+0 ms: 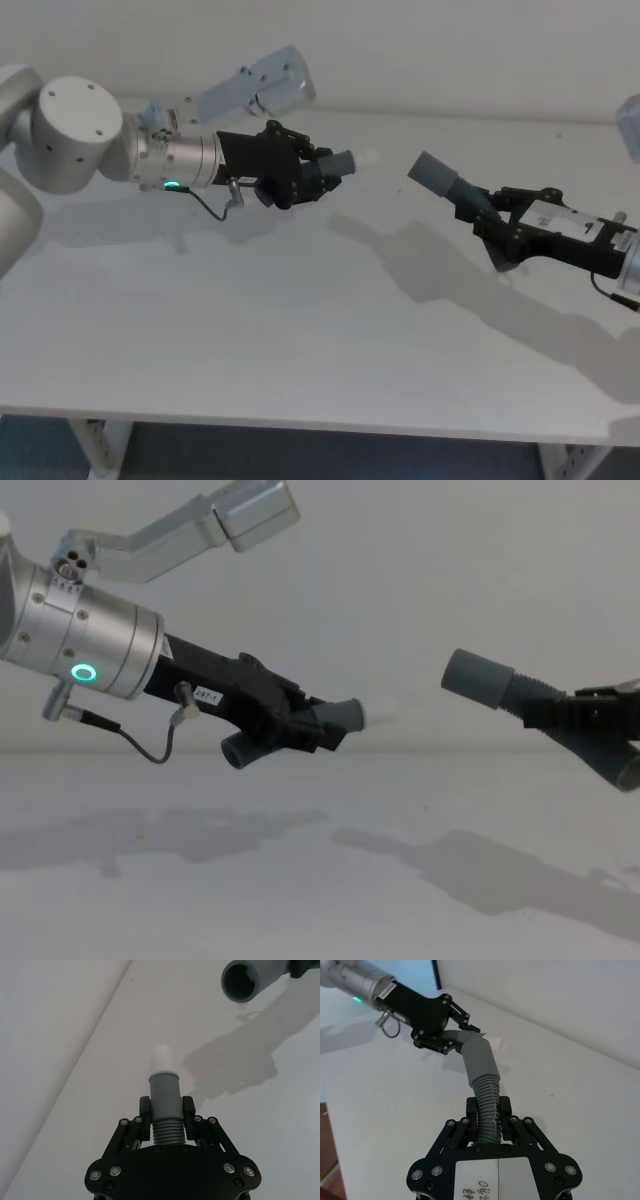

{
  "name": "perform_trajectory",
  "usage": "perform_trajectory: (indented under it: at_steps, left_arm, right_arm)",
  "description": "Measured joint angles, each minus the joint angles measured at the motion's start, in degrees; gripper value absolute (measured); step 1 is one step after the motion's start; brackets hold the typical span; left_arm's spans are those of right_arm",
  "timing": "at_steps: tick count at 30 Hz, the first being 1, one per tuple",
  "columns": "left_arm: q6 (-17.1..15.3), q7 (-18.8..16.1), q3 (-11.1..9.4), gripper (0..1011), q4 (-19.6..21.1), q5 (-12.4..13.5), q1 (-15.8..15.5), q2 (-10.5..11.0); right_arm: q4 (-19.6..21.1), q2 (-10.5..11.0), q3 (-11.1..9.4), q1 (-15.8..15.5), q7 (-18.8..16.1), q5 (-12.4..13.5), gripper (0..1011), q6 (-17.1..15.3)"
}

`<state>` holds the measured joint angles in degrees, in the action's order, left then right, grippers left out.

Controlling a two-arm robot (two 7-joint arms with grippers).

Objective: Use both hands to pick up one end of the pipe from the table, align the ends, and insert them.

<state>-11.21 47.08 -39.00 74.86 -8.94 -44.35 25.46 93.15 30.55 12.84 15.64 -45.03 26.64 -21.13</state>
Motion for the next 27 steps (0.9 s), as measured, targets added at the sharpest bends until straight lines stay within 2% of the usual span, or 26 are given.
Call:
perform_trajectory:
  at_steps: [11, 27]
  left_arm:
    - [4.0, 4.7, -1.0, 368, -0.9, -1.3, -1.7, 0.8]
    - [8.2, 8.6, -2.1, 368, -1.3, -3.2, -3.0, 1.2]
  right_arm:
    - [-2.2, 2.4, 1.2, 2.0, -4.8, 0.7, 253, 2.0]
    - [-3.5, 4.4, 2.4, 2.9, -6.7, 0.8, 253, 3.2]
